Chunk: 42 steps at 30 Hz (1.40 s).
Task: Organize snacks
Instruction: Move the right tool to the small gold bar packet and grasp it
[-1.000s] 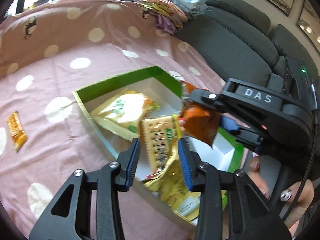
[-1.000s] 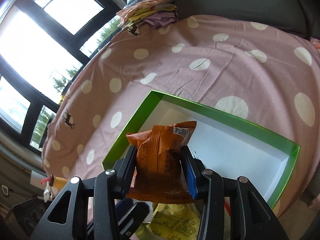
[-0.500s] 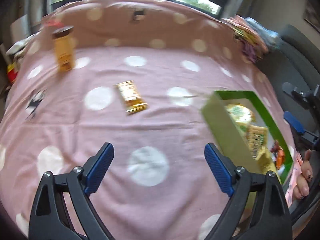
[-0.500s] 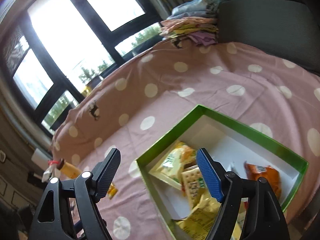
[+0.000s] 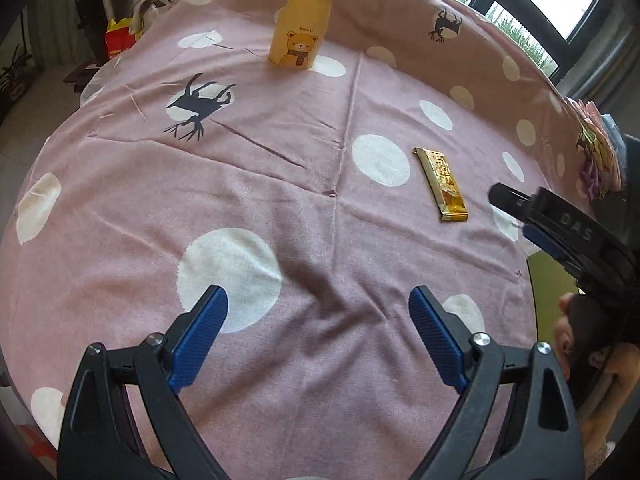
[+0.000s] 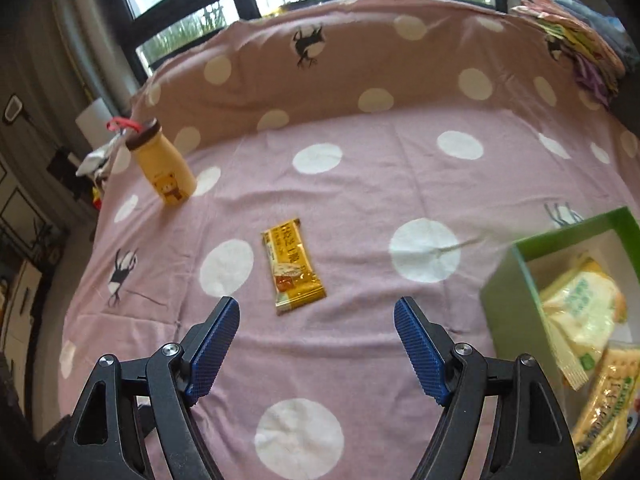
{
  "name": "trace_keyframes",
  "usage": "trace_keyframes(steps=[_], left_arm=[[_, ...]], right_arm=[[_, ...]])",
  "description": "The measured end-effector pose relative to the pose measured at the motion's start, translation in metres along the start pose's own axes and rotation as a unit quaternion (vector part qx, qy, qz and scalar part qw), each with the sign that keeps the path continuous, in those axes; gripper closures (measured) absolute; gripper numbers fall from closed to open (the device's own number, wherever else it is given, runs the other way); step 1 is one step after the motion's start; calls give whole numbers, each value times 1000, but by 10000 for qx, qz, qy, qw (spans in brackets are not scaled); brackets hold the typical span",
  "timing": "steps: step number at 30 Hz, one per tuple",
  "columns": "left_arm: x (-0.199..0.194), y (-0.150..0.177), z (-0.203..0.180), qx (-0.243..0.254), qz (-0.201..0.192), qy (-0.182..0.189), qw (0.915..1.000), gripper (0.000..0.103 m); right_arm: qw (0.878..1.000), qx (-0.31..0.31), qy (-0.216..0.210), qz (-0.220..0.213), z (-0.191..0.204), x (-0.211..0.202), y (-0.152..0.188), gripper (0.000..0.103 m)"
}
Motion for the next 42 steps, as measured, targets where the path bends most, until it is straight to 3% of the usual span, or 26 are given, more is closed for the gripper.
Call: trace_keyframes(steps=[6, 9, 13, 17, 20, 27, 33, 35, 42], left_arm=[[5, -5, 13, -174, 46, -109, 9998, 11], [5, -5, 14, -249, 67, -30, 9997, 11], [5, -5, 13, -234, 88, -10, 9997, 11], [5, -5, 15, -302, 92, 14, 9995, 11], [5, -5, 17, -369, 99, 52, 9993, 11], [6, -1, 9, -276, 220, 216, 9991, 11], [8, 6, -3, -40, 283, 240, 9993, 12], [10, 8, -7, -15, 334, 280, 9990, 13], [14, 19, -34, 248, 504, 664, 9962, 23]], right_arm=[[9987, -452, 212, 124, 20, 63, -5, 23], [9973, -608, 288, 280, 24, 80, -1, 40], [9948, -817, 600, 48, 26, 79, -1, 66], [9983, -483, 274, 162, 25, 60, 7, 67], [9988, -315, 314, 204, 23, 31, 17, 67], [9985, -19, -26, 541, 24, -26, 65, 67], [9905, 419, -561, 1186, 18, -20, 91, 66], [9862, 693, -511, 1412, 8, -14, 96, 65], [9868, 1129, -757, 886, -9, -30, 83, 65]])
Point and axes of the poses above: each gripper's, at about its wrist camera, not at the fingertips, and x roughly the way its jaws point, z to its left, y to its underside, the point moved 7 cm from there along x, roughly the way its jaws point, and after that the axes turned 4 degrees about -z, right-handed, at the moved point
